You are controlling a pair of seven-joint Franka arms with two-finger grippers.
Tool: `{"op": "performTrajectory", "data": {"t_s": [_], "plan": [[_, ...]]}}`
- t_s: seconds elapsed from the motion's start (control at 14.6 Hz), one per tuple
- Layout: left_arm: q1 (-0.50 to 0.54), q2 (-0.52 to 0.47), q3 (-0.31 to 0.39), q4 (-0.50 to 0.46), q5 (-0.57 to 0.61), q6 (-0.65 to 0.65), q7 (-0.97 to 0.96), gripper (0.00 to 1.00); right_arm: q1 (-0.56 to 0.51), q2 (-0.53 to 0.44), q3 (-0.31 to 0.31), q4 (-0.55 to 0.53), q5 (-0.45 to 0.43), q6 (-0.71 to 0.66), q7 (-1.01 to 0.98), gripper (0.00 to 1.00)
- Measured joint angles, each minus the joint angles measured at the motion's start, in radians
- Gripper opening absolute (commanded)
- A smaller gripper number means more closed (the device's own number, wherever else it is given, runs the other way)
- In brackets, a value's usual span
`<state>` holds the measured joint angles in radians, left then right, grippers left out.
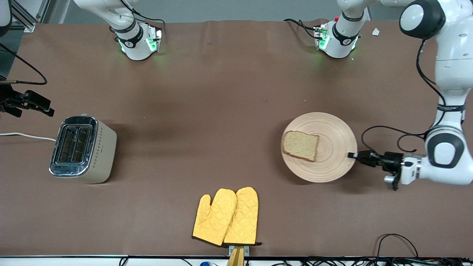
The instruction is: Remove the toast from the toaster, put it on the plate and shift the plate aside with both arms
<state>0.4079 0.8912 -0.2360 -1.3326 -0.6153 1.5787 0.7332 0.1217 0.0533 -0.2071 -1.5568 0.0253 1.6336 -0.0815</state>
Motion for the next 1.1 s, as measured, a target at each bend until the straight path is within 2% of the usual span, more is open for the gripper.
{"op": "performTrajectory", "data": {"t_s": [0.27,0.34,0.41,0.48,0.55,0.69,0.89,1.1], "plan": [[0.140,0.111,0.003,0.028,0.007,-0.011,0.126,0.04,-0.002,0.002,-0.002,0.000,0.000,0.000,0.000,1.00],[0.158,0.142,0.002,0.040,0.007,-0.012,0.140,0.19,-0.002,0.002,-0.002,0.000,0.000,0.000,0.000,1.00],[0.170,0.167,-0.003,0.054,0.001,-0.022,0.145,0.31,-0.002,0.002,-0.001,0.000,0.000,0.000,0.000,1.00],[0.174,0.177,-0.006,0.067,0.000,-0.032,0.142,0.79,-0.002,0.002,-0.001,0.000,0.000,-0.001,0.000,1.00],[0.172,0.179,-0.004,0.074,0.000,-0.032,0.133,1.00,-0.002,0.002,-0.001,0.000,0.000,-0.001,0.000,1.00],[0.163,0.176,0.002,0.094,0.004,-0.034,0.114,1.00,-0.002,0.002,-0.001,0.000,0.000,-0.001,0.000,1.00],[0.114,0.143,0.002,0.181,0.094,-0.061,-0.006,1.00,-0.002,0.003,-0.001,0.000,0.000,-0.001,0.000,1.00],[-0.027,0.016,-0.001,0.277,0.227,-0.078,-0.155,1.00,-0.002,0.003,-0.001,0.000,0.000,-0.002,0.000,1.00]]}}
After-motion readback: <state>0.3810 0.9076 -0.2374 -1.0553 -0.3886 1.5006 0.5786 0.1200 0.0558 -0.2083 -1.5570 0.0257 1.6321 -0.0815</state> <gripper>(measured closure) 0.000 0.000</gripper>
